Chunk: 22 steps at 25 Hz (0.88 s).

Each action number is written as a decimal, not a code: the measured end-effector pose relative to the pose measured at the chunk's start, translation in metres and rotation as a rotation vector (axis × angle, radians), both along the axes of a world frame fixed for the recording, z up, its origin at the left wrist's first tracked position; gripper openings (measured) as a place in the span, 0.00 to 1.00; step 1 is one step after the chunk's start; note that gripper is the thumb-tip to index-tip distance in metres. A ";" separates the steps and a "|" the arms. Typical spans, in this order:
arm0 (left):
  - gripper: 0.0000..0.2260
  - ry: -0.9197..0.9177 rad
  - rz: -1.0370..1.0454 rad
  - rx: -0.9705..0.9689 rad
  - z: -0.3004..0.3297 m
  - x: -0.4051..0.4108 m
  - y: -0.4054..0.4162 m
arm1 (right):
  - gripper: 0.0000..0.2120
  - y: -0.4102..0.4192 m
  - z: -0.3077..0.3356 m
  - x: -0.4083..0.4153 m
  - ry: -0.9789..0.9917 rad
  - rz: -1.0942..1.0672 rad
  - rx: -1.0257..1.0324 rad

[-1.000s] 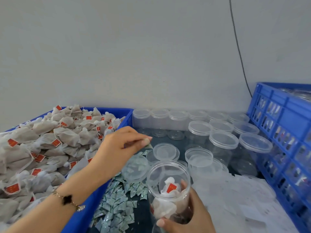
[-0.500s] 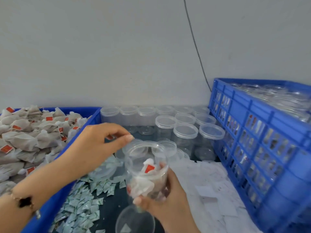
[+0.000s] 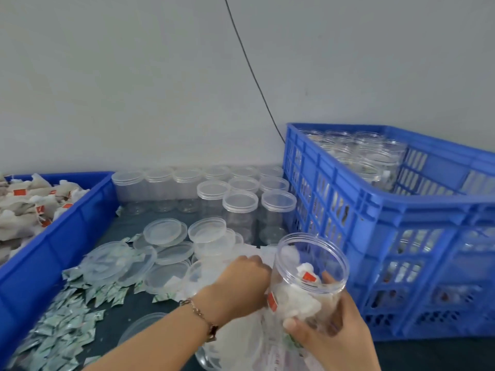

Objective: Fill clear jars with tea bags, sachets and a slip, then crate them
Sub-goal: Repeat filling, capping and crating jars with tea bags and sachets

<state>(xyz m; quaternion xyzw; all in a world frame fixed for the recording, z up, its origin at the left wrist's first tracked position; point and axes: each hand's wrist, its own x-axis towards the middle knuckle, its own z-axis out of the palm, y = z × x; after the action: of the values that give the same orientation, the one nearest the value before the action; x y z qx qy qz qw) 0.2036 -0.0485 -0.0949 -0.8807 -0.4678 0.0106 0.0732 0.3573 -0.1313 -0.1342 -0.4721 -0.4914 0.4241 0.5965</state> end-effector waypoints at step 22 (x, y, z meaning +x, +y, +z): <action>0.02 -0.587 0.010 -0.475 0.135 0.003 -0.013 | 0.32 -0.014 0.043 -0.017 -0.143 0.115 -0.045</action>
<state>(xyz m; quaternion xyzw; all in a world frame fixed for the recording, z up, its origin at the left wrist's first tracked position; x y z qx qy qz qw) 0.2069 -0.0614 0.0402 -0.8364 -0.4575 -0.1339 -0.2705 0.3400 -0.1454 -0.0909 -0.4853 -0.5495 0.4339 0.5237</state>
